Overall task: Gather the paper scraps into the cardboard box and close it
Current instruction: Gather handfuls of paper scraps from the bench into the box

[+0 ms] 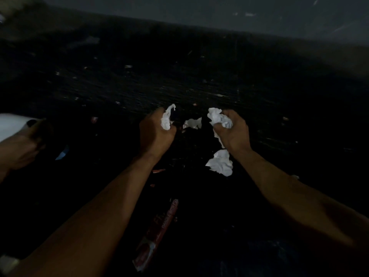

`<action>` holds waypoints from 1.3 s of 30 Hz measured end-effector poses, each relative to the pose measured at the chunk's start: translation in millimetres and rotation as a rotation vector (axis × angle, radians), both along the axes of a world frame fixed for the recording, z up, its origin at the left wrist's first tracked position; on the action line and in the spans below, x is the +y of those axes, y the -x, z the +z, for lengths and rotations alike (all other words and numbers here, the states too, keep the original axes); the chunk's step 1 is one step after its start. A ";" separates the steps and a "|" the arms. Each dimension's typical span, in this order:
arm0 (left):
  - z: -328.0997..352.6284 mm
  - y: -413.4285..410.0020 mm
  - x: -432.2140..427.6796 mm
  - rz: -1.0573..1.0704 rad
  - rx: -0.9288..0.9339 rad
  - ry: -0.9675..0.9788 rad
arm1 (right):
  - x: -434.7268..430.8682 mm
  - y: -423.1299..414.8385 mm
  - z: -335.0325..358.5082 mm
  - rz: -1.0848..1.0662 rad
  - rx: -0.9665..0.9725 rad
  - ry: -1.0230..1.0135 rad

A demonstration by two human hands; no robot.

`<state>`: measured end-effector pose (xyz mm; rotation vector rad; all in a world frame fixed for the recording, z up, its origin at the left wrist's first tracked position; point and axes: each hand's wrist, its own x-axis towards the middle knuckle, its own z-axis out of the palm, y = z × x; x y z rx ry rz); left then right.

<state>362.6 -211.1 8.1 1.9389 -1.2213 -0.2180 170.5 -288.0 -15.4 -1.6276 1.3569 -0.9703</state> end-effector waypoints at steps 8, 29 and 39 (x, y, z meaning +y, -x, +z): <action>-1.6 -17.7 18.0 0.225 0.287 0.073 | 4.8 -0.4 3.5 -0.069 -0.018 0.058; -116.6 -14.9 78.3 -0.353 -0.349 -0.105 | 81.3 -4.3 -83.0 0.052 0.571 0.334; -75.9 5.2 16.8 -0.305 -0.035 -0.039 | 64.3 -1.2 -77.3 0.042 0.309 0.216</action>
